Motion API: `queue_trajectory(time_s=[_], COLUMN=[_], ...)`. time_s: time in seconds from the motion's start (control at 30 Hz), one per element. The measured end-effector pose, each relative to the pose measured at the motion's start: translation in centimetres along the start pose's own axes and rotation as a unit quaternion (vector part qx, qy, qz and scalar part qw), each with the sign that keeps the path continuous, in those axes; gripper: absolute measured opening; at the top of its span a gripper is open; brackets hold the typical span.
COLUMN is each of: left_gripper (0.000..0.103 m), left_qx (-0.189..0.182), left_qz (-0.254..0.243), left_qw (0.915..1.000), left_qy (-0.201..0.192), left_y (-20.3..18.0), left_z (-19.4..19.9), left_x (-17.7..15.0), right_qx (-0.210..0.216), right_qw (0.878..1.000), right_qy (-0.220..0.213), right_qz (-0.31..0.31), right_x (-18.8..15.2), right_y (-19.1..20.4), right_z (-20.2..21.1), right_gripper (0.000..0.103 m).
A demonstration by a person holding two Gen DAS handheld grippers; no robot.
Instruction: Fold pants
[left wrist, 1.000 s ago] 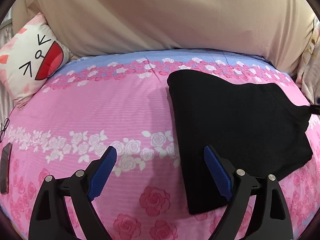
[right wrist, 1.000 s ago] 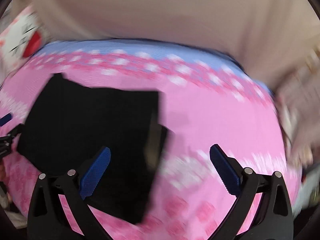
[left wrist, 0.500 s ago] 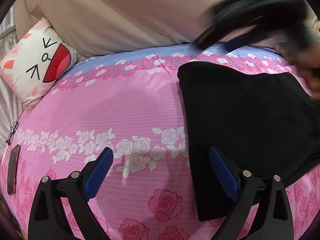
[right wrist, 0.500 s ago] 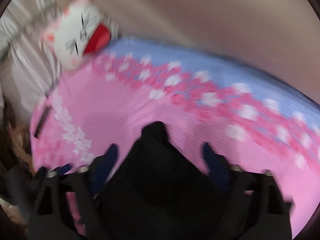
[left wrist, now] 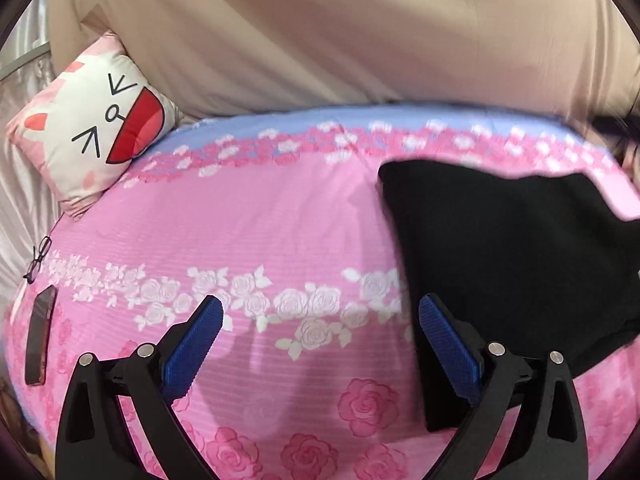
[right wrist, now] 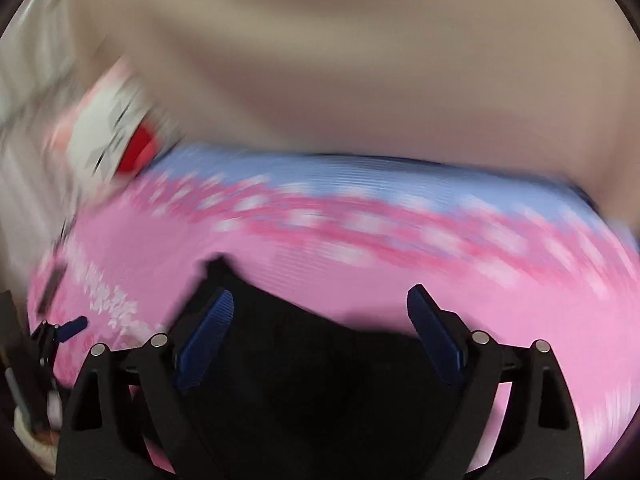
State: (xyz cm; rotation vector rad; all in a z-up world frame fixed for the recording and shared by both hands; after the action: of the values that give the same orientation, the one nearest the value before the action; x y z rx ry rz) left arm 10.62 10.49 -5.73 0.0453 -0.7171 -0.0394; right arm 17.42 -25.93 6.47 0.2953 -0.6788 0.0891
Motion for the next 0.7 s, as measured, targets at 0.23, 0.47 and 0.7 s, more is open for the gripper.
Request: queue_trajectory(time_s=[0.23,0.47,0.7], left_gripper=[0.097,0.098,0.098], left_qx=[-0.044,-0.018,0.021], left_qz=[-0.033,-0.075,-0.08], left_qw=[0.9985,0.9964,0.9964], left_qy=[0.002,0.035,0.019], left_y=[-5.1,-8.5,-6.7], left_z=[0.7,-0.8,-0.9], left_x=[1.1,-2.3,-1.4], right_qx=[0.033,0.055,0.185], right_qw=[0.996,0.994,0.979], right_qy=[0.047,0.071,0.025], right_qz=[-0.071,-0.055,-0.085], right_x=[-6.8,-8.7,-8.9], right_y=[-5.5,-3.9,-2.7], right_z=[0.1,-1.4,5.7], right_gripper=[0.066,0.02,0.013])
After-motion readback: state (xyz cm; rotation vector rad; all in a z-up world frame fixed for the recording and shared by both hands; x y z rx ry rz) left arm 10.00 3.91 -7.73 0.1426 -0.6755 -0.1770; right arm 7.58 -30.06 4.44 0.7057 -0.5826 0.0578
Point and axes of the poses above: each gripper's, at about its wrist camera, not at the fingertips, and z roughly against the way its jaws point, y to its left, x to its top, the point moved 2 cm from there along -z, roughly the way its jaws point, and after that the axes turned 7 degrees about y, right-handed, at the moved point
